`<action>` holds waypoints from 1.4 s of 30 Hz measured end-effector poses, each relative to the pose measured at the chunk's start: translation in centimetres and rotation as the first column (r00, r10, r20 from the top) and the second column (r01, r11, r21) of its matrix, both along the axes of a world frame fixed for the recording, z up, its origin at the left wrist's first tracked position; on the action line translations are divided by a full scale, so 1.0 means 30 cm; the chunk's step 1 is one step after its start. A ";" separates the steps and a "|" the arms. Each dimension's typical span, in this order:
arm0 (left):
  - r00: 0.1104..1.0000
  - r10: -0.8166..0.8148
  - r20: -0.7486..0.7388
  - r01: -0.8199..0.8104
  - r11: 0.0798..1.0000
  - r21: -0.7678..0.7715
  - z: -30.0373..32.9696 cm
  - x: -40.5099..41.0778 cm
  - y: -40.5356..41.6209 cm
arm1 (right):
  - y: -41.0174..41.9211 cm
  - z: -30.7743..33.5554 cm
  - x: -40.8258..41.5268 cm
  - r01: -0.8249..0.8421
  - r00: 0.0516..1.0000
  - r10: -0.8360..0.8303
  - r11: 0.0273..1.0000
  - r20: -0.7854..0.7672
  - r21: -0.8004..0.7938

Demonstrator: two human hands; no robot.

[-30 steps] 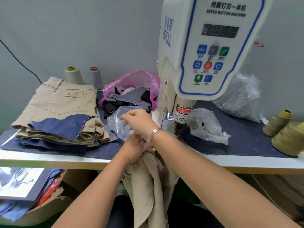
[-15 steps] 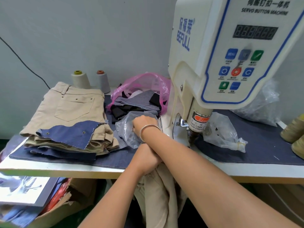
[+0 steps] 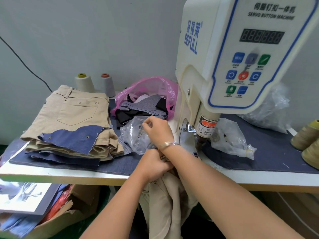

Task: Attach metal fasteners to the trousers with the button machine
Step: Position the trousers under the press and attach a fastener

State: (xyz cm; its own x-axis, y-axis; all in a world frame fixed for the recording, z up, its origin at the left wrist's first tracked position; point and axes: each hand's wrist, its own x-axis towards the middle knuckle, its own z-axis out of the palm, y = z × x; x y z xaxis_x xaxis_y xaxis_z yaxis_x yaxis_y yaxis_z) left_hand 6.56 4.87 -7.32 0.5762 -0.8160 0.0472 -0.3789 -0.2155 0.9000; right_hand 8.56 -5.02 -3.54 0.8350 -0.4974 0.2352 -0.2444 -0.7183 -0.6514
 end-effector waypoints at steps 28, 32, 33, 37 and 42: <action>0.997 0.042 0.058 -0.040 0.998 -0.044 -0.025 0.013 -0.012 | 0.000 -0.025 0.111 -0.237 0.891 0.032 0.884 -0.452 -0.403; 0.996 0.037 0.079 -0.034 0.999 -0.039 -0.021 0.011 -0.011 | -0.002 -0.022 0.106 -0.242 0.887 0.036 0.886 -0.461 -0.396; 0.996 0.039 0.078 -0.036 0.999 -0.038 -0.021 0.011 -0.011 | -0.002 -0.020 0.104 -0.243 0.888 0.041 0.888 -0.458 -0.391; 0.996 0.037 0.080 -0.036 0.999 -0.015 -0.017 0.009 -0.010 | 0.001 -0.014 0.093 -0.247 0.896 0.056 0.886 -0.439 -0.391; 0.994 0.018 0.110 -0.018 1.000 -0.006 -0.015 0.008 -0.010 | 0.003 -0.018 0.076 -0.201 0.923 0.063 0.920 -0.379 -0.337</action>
State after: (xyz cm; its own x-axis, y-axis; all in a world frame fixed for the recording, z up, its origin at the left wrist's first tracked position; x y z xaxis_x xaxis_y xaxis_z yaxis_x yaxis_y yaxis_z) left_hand 6.80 4.58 -7.76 0.5819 -0.8051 0.1151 -0.4717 -0.2187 0.8542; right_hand 10.85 -4.92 -4.08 0.9480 -0.3135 0.0543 -0.2941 -0.9286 -0.2264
